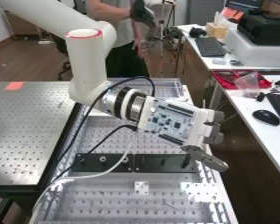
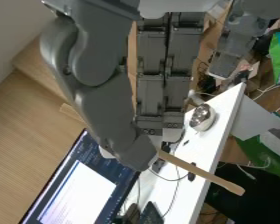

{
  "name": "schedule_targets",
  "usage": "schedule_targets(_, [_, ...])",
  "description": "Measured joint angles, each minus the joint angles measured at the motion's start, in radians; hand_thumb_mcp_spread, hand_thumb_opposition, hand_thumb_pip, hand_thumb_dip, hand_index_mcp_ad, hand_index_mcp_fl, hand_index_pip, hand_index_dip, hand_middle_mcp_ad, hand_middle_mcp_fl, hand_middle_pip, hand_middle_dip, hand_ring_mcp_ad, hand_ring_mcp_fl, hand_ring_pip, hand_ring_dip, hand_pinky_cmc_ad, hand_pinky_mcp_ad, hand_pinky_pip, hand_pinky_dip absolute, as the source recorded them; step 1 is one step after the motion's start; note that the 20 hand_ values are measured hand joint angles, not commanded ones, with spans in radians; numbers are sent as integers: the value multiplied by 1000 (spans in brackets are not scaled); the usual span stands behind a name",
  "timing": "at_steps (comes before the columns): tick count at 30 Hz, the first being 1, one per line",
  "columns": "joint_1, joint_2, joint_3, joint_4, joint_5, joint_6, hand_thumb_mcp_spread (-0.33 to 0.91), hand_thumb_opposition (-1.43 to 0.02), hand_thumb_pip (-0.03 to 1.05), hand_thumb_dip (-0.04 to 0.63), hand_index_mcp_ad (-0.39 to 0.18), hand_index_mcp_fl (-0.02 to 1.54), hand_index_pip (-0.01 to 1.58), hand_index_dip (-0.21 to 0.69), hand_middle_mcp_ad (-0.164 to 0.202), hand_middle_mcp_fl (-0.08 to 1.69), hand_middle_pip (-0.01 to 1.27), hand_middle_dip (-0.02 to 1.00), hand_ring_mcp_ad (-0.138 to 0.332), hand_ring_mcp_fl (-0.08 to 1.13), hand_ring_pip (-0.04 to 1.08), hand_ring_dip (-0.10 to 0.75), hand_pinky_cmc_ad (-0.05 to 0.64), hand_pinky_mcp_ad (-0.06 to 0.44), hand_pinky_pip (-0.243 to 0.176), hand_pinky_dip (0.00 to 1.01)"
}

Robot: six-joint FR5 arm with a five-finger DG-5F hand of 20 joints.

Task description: Grab the chopstick and place it in the clear container

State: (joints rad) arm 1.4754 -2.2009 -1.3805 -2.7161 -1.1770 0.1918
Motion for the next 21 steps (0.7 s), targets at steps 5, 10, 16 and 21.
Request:
schedule_targets(5, [2,27,0,-29,9,-10,700,-1080,630,284,-133,915,1098,-42,30,993,595,562,-58,876,89,536,356,297,17,176])
schedule_targets(10, [6,69,-10,-62,26,-24,700,-1080,630,284,-133,913,1086,-42,30,991,595,560,-54,880,89,536,360,295,17,176])
schedule_targets(16, [17,126,-46,-110,36,-27,700,-1080,630,284,-133,913,1084,-42,30,991,595,557,-54,880,87,536,360,295,19,176])
schedule_targets(21, [44,172,-85,-155,46,-24,702,-1100,630,284,-133,930,1066,-42,30,998,599,557,-54,880,89,534,361,295,19,176])
